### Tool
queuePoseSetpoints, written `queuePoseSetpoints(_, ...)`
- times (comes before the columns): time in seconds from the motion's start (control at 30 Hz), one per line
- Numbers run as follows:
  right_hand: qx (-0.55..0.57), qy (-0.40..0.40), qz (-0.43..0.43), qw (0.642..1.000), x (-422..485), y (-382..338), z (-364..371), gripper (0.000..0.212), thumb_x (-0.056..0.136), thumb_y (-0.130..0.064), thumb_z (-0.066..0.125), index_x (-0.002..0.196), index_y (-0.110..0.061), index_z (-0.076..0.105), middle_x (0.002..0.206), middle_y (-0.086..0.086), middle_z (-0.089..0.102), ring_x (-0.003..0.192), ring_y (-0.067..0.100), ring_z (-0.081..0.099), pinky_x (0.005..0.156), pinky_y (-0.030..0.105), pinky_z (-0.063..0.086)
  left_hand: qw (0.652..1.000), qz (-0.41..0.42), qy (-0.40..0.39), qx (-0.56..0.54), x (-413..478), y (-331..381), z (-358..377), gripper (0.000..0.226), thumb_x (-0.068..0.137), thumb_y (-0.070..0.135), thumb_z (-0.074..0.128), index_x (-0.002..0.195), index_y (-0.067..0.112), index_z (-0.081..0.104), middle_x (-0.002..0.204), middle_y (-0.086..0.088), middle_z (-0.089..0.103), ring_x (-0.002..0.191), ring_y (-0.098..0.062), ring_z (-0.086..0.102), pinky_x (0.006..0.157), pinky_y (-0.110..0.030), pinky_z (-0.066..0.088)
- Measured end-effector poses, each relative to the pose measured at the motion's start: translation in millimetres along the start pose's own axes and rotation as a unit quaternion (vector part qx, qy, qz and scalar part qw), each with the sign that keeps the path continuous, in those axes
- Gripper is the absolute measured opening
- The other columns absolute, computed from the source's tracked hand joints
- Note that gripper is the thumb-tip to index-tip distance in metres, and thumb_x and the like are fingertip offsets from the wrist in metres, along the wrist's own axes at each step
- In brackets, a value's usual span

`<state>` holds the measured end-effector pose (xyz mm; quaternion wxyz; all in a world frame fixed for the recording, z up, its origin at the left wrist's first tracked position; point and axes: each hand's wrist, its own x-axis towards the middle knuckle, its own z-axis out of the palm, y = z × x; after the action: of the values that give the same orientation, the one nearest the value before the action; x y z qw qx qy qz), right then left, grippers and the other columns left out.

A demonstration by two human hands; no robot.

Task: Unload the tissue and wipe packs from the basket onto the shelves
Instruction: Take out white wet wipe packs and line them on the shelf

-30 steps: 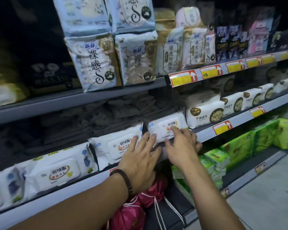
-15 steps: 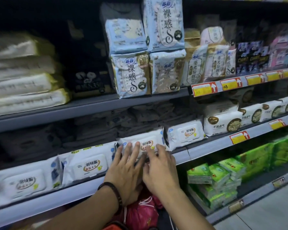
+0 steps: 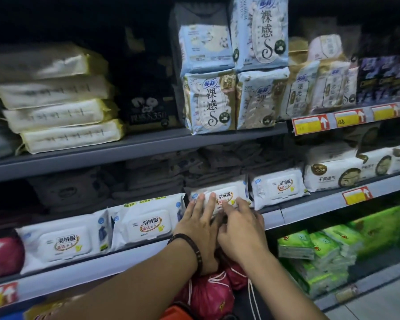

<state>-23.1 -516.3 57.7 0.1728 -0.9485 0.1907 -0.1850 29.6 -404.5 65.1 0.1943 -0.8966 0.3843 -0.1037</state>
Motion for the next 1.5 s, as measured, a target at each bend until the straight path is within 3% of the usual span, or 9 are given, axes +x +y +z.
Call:
queuePoseSetpoints(0.17, -0.041, 0.003, -0.004, 0.999, -4, -24, -13, 0.049, 0.094, -0.032, 0.052, 0.143, -0.026, 0.054, 0.148, 0.007, 0.047, 0.138, 0.031, 0.045, 0.115, 0.049, 0.033, 0.998, 0.022, 0.048, -0.029, -29, -19, -6, 0.097, 0.093, 0.053, 0.051, 0.167, 0.009, 0.007, 0.175, -0.018, -0.011, 0.162, -0.037, -0.012, 0.131, -0.053, -0.004)
queuePoseSetpoints(0.3, 0.005, 0.073, -0.093, 0.993, -15, -50, -7, 0.041, 0.086, -0.033, 0.061, 0.124, -0.021, 0.065, 0.120, 0.007, 0.058, 0.114, 0.033, 0.060, 0.099, 0.048, 0.048, 0.993, 0.003, 0.114, -0.043, -82, -53, 10, 0.080, 0.068, 0.047, 0.065, 0.139, 0.010, 0.059, 0.148, -0.021, 0.051, 0.137, -0.045, 0.047, 0.115, -0.058, 0.042)
queuePoseSetpoints(0.5, 0.039, 0.083, -0.191, 0.977, -46, -87, 30, 0.039, 0.080, -0.034, 0.061, 0.117, -0.021, 0.066, 0.119, 0.006, 0.057, 0.106, 0.031, 0.061, 0.088, 0.046, 0.057, 0.994, -0.094, 0.052, -0.015, -140, -97, 56, 0.093, 0.068, 0.057, 0.076, 0.152, 0.024, 0.054, 0.152, -0.019, 0.049, 0.135, -0.047, 0.052, 0.108, -0.063, 0.047)
queuePoseSetpoints(0.77, -0.052, 0.009, -0.154, 0.987, -55, -102, 61, 0.088, 0.056, -0.035, 0.084, 0.139, -0.010, 0.066, 0.146, 0.024, 0.057, 0.126, 0.039, 0.065, 0.096, 0.048, 0.060, 0.993, -0.101, 0.019, -0.055, -133, -98, 65, 0.099, 0.063, 0.062, 0.057, 0.154, 0.022, 0.054, 0.157, -0.023, 0.050, 0.142, -0.050, 0.050, 0.106, -0.062, 0.052)
queuePoseSetpoints(0.83, -0.057, 0.010, -0.146, 0.988, -52, -104, 67, 0.087, 0.058, -0.034, 0.082, 0.139, -0.007, 0.066, 0.150, 0.027, 0.056, 0.130, 0.041, 0.064, 0.100, 0.048, 0.057, 0.995, -0.091, 0.028, -0.041, -127, -96, 60, 0.103, 0.066, 0.064, 0.058, 0.159, 0.021, 0.046, 0.162, -0.027, 0.041, 0.147, -0.054, 0.040, 0.114, -0.064, 0.041)
queuePoseSetpoints(0.93, -0.060, 0.018, -0.136, 0.989, -47, -106, 69, 0.083, 0.069, -0.036, 0.070, 0.145, -0.006, 0.062, 0.155, 0.030, 0.049, 0.137, 0.042, 0.059, 0.109, 0.046, 0.052, 0.995, -0.091, 0.006, -0.029, -118, -93, 60, 0.104, 0.090, 0.061, 0.050, 0.168, 0.024, -0.008, 0.172, -0.022, -0.019, 0.156, -0.053, -0.017, 0.129, -0.062, -0.003)
queuePoseSetpoints(1.03, -0.066, -0.010, -0.144, 0.987, -47, -110, 65, 0.084, 0.088, -0.035, 0.055, 0.163, -0.007, 0.034, 0.170, 0.031, 0.019, 0.157, 0.043, 0.029, 0.126, 0.047, 0.028, 0.995, -0.091, -0.011, -0.026, -117, -91, 59, 0.107, 0.092, 0.061, 0.047, 0.165, 0.023, -0.022, 0.170, -0.019, -0.030, 0.154, -0.050, -0.029, 0.128, -0.059, -0.012)
queuePoseSetpoints(1.2, -0.141, -0.009, -0.123, 0.982, -47, -117, 60, 0.078, 0.067, -0.037, 0.076, 0.135, -0.001, 0.069, 0.141, 0.036, 0.059, 0.122, 0.044, 0.067, 0.101, 0.051, 0.055, 0.997, -0.067, 0.001, -0.043, -124, -100, 53, 0.109, 0.089, 0.060, 0.054, 0.167, 0.025, -0.013, 0.174, -0.016, -0.016, 0.159, -0.047, -0.017, 0.129, -0.057, -0.009)
queuePoseSetpoints(1.5, -0.108, -0.001, -0.197, 0.974, -74, -181, 26, 0.041, 0.086, -0.039, 0.060, 0.119, -0.016, 0.068, 0.115, 0.012, 0.061, 0.108, 0.037, 0.059, 0.094, 0.052, 0.046, 0.987, -0.078, 0.094, -0.107, -201, -161, 59, 0.075, 0.073, 0.042, 0.061, 0.145, 0.028, 0.047, 0.148, -0.010, 0.045, 0.132, -0.034, 0.049, 0.108, -0.048, 0.049)
